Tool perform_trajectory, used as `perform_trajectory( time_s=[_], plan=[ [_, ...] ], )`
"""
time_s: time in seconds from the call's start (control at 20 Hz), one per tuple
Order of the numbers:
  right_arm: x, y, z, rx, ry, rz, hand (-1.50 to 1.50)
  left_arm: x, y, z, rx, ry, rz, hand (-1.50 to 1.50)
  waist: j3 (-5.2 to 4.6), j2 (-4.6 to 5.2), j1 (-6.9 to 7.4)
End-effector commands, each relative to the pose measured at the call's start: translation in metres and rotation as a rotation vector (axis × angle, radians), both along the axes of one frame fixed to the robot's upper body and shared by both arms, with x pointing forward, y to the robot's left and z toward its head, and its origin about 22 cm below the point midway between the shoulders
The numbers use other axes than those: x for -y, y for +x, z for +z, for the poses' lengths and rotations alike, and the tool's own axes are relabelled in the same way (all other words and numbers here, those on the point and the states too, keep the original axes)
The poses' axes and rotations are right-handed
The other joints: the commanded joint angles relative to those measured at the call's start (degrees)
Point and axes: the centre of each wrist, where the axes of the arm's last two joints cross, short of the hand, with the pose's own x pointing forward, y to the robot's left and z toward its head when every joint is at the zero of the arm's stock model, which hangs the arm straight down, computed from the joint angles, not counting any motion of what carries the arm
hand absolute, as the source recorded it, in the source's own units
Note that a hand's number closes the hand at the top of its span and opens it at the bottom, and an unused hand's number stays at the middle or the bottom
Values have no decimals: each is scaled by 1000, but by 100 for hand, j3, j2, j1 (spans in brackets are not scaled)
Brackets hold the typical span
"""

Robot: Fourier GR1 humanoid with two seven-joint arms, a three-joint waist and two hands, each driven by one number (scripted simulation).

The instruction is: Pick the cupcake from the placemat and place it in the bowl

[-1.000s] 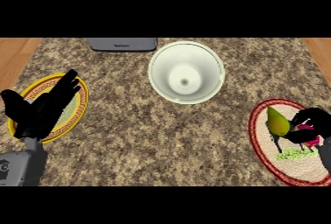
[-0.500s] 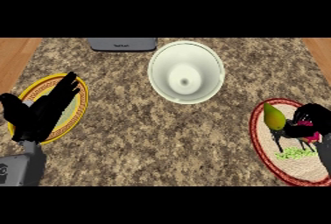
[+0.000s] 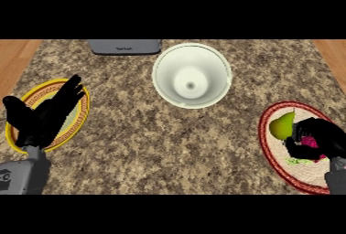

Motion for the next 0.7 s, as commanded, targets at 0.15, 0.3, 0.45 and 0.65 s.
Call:
perform_trajectory(
  time_s=[0.15, 0.3, 0.45, 0.65],
  plan=[
    [-39, -32, 63, 98, -17, 112, 150, -11, 7, 7, -2, -5, 5, 0, 0, 2, -8],
    [-56, -49, 94, 145, -3, 142, 150, 0, 0, 8, -8, 9, 11, 0, 2, -3, 11],
    [-79, -72, 127, 175, -31, 146, 150, -6, -4, 7, 11, 0, -9, 0, 0, -8, 22],
    [-95, -89, 169, 241, -69, 150, 150, -6, 0, 2, 1, 17, 6, 0, 1, 5, 30]
  ],
)
